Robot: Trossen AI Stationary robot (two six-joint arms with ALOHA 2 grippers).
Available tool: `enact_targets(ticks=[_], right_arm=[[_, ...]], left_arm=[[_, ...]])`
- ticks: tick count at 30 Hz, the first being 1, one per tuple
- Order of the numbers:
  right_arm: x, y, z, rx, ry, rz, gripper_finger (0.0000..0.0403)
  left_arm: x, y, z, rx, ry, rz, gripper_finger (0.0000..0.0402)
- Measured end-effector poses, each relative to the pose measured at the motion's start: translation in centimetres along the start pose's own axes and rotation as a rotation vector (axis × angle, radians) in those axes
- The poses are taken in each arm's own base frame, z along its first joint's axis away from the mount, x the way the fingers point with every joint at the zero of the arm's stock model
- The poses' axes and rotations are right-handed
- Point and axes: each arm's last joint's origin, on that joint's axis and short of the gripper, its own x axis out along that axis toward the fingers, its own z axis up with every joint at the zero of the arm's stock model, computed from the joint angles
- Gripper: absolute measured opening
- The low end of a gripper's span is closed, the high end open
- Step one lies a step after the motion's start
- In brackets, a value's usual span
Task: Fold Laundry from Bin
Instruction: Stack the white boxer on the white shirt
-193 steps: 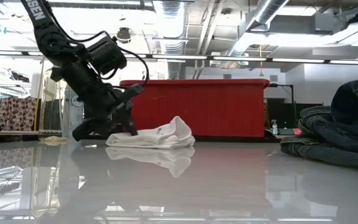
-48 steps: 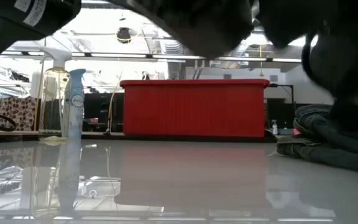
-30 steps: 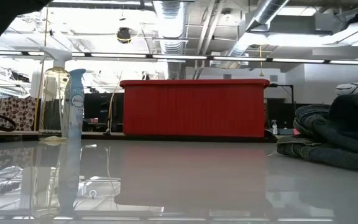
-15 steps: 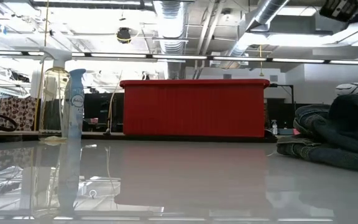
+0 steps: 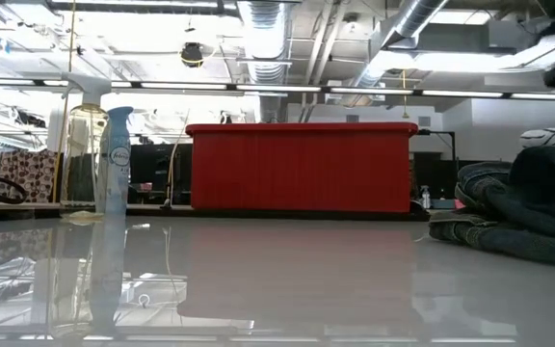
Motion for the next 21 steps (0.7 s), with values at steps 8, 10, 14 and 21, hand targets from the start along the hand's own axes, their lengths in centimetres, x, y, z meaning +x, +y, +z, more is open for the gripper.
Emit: enact_targets(ticks=[8, 10, 14, 21], right_arm=[[7.8, -0.6, 0.9, 0.018, 0.179, -0.137, 0.0016], [9.2, -1.2, 1.6, 0.017, 0.209, -0.133, 0.0016], [10.5, -2.8, 4.0, 0.007, 0.188, -0.074, 0.0016], [8.4, -8.1, 10.5, 0.042, -0.057, -0.115, 0.0015]], left_arm=[[-0.3, 0.2, 0.2, 0.036, 0.031, 0.032, 0.0000], [-0.5, 0.3, 0.2, 0.036, 0.048, 0.042, 0.0000], [-2.0, -0.1, 0.9, 0.062, 0.067, 0.064, 0.0000], [-5.4, -0.7, 2.3, 0.149, 0.018, 0.159, 0.0000]])
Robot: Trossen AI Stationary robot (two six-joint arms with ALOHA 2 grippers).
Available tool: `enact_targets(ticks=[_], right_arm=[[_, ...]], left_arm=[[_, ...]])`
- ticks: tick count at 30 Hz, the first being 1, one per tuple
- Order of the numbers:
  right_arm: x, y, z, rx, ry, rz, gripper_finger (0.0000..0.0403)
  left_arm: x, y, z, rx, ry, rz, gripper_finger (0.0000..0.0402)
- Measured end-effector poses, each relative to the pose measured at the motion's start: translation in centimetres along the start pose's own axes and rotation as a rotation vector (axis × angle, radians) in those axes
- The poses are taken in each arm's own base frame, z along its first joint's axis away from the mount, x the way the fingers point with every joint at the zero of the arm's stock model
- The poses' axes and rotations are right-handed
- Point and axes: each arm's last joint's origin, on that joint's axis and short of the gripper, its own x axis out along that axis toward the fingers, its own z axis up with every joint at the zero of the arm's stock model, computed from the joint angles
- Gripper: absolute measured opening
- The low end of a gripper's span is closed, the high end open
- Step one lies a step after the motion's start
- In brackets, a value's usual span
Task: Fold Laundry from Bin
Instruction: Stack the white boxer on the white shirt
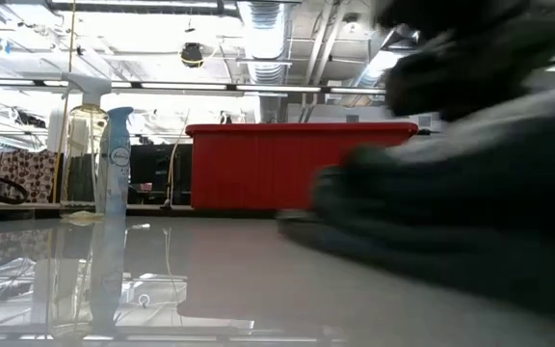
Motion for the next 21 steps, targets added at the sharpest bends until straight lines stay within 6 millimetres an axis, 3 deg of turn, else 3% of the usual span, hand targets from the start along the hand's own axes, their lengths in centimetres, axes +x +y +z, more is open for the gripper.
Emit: enact_targets(ticks=[6, 9, 11, 15, 21], right_arm=[[-2.5, -5.7, 4.4, 0.153, -0.187, -0.077, 0.0015], [-3.9, -7.0, 5.6, 0.195, -0.233, -0.079, 0.0015], [-5.9, -6.6, 6.6, 0.173, -0.301, -0.064, 0.0015], [-13.3, -4.1, 7.8, 0.114, -0.497, -0.001, 0.0015], [-21.3, -1.1, 5.9, 0.098, -0.660, -0.025, 0.0015]], left_arm=[[-1.8, 0.3, 0.8, 0.085, -0.035, 0.061, 0.0000], [-1.9, 1.0, 0.6, 0.149, -0.033, 0.116, 0.0000], [-1.9, 1.6, 0.5, 0.149, -0.055, 0.174, 0.0000], [-1.7, 3.6, 1.0, 0.061, -0.077, 0.304, 0.0000], [-1.3, 6.2, 2.5, 0.040, -0.137, 0.468, 0.0000]])
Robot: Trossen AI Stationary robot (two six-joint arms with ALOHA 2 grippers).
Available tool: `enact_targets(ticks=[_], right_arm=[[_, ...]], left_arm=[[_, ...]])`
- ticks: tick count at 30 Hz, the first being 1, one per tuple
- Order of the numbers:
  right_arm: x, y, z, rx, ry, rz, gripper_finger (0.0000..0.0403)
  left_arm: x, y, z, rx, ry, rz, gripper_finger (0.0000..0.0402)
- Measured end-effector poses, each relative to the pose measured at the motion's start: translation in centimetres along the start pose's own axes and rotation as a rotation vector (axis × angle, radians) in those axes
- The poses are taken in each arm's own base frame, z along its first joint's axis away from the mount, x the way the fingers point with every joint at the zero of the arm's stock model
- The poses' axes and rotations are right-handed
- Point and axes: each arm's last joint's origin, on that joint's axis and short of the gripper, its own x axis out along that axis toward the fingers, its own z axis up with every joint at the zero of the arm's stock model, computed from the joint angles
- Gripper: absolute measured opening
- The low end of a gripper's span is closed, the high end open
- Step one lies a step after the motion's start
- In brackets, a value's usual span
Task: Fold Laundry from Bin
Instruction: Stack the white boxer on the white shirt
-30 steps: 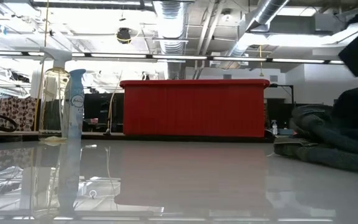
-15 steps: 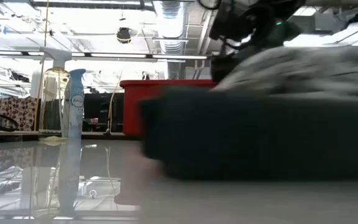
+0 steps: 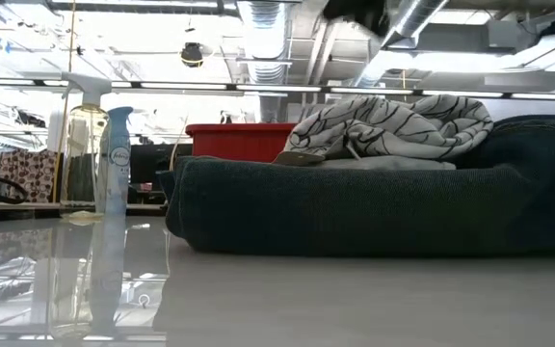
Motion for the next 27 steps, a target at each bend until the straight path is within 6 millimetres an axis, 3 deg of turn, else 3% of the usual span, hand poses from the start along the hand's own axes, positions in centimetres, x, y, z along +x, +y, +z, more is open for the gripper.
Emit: enact_targets(ticks=[7, 12, 19, 23, 27], right_arm=[[-8.7, 3.2, 0.4, 0.023, -0.159, 0.044, 0.0015], [-13.6, 4.7, 0.0, 0.015, -0.299, 0.074, 0.0015], [-18.4, 5.8, -0.4, -0.027, -0.404, 0.179, 0.0016], [-20.6, 5.8, -0.7, -0.048, -0.441, 0.240, 0.0016], [-22.0, 5.4, -0.9, -0.049, -0.469, 0.257, 0.0016]], left_arm=[[3.3, 0.8, 1.9, -0.014, -0.074, 0.107, 0.0000], [6.2, 1.2, 2.2, -0.006, 0.021, 0.156, 0.0000], [11.1, 0.3, 1.2, -0.137, 0.162, 0.033, 0.0000], [14.7, 1.6, 0.8, -0.228, 0.229, 0.054, 0.0000], [19.1, 3.0, 1.9, -0.330, 0.203, 0.003, 0.0000]])
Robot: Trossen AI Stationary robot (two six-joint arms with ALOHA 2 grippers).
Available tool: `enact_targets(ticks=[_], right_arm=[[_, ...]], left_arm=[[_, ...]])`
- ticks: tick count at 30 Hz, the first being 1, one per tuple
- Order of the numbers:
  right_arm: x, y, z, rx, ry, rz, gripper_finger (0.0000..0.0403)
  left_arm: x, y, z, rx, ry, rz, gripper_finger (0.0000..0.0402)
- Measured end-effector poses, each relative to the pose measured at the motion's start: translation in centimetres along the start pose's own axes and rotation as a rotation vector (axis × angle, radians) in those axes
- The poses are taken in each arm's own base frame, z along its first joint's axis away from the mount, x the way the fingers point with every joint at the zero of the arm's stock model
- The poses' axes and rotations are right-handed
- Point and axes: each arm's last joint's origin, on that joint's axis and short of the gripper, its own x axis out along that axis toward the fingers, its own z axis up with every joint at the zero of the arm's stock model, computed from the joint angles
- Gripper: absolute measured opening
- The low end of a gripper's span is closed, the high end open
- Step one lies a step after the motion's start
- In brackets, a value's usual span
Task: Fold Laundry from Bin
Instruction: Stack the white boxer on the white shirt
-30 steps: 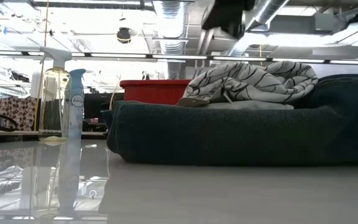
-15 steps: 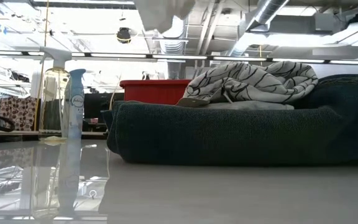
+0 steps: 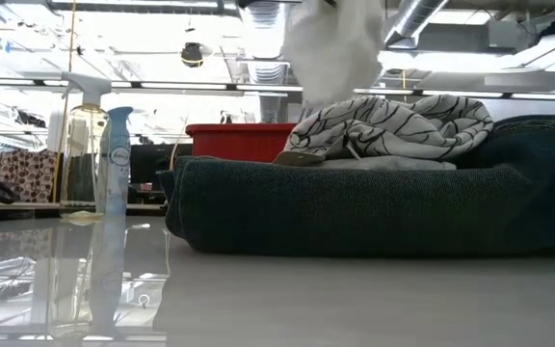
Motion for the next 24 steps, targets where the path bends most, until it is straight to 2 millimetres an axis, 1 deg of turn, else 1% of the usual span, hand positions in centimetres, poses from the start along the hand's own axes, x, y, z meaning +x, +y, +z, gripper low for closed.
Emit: enact_targets(ticks=[3, 5, 7, 9, 10, 12, 13, 16, 17, 19, 22, 23, 24], right_arm=[[-1.0, -0.1, 0.2, 0.003, -0.014, 0.017, 0.0016], [-1.4, -0.2, 0.3, 0.007, -0.019, 0.028, 0.0016], [-1.6, -0.2, 0.3, 0.010, -0.024, 0.029, 0.0016], [-1.8, -0.1, 0.3, 0.010, -0.023, 0.039, 0.0016], [-1.9, 0.0, 0.2, 0.009, -0.021, 0.045, 0.0016], [-1.9, 0.1, 0.2, 0.006, -0.017, 0.057, 0.0016], [-1.9, 0.2, 0.1, 0.005, -0.014, 0.062, 0.0016], [-1.7, 0.5, 0.0, 0.002, -0.008, 0.071, 0.0016], [-1.5, 0.6, 0.0, 0.001, -0.006, 0.073, 0.0016], [-1.5, 0.7, 0.0, -0.002, -0.003, 0.075, 0.0016], [-1.4, 0.7, -0.1, -0.012, -0.002, 0.074, 0.0016], [-1.3, 0.7, -0.1, -0.021, -0.002, 0.073, 0.0016], [-1.3, 0.8, -0.1, -0.029, -0.002, 0.072, 0.0016]], left_arm=[[2.7, 0.3, 2.3, 0.004, -0.023, -0.111, 0.0000], [3.9, 0.3, 3.7, 0.001, -0.058, -0.208, 0.0000], [4.7, 0.7, 4.3, -0.016, -0.064, -0.261, 0.0000], [5.1, 1.2, 3.8, -0.015, -0.037, -0.280, 0.0000], [5.2, 1.5, 3.0, -0.004, -0.003, -0.274, 0.0000], [5.4, 2.6, 0.8, 0.026, 0.062, -0.255, 0.0000], [5.6, 3.6, -0.4, 0.032, 0.088, -0.222, 0.0000], [6.8, 8.0, -4.3, 0.003, 0.143, -0.125, 0.0000], [7.0, 9.4, -5.5, -0.030, 0.156, -0.119, 0.0000], [7.1, 11.8, -7.5, -0.160, 0.185, -0.151, 0.0000], [6.7, 15.2, -9.5, -0.311, 0.174, -0.185, 0.0000], [6.6, 15.9, -9.9, -0.351, 0.159, -0.217, 0.0000], [6.4, 16.0, -10.2, -0.384, 0.145, -0.267, 0.0000]])
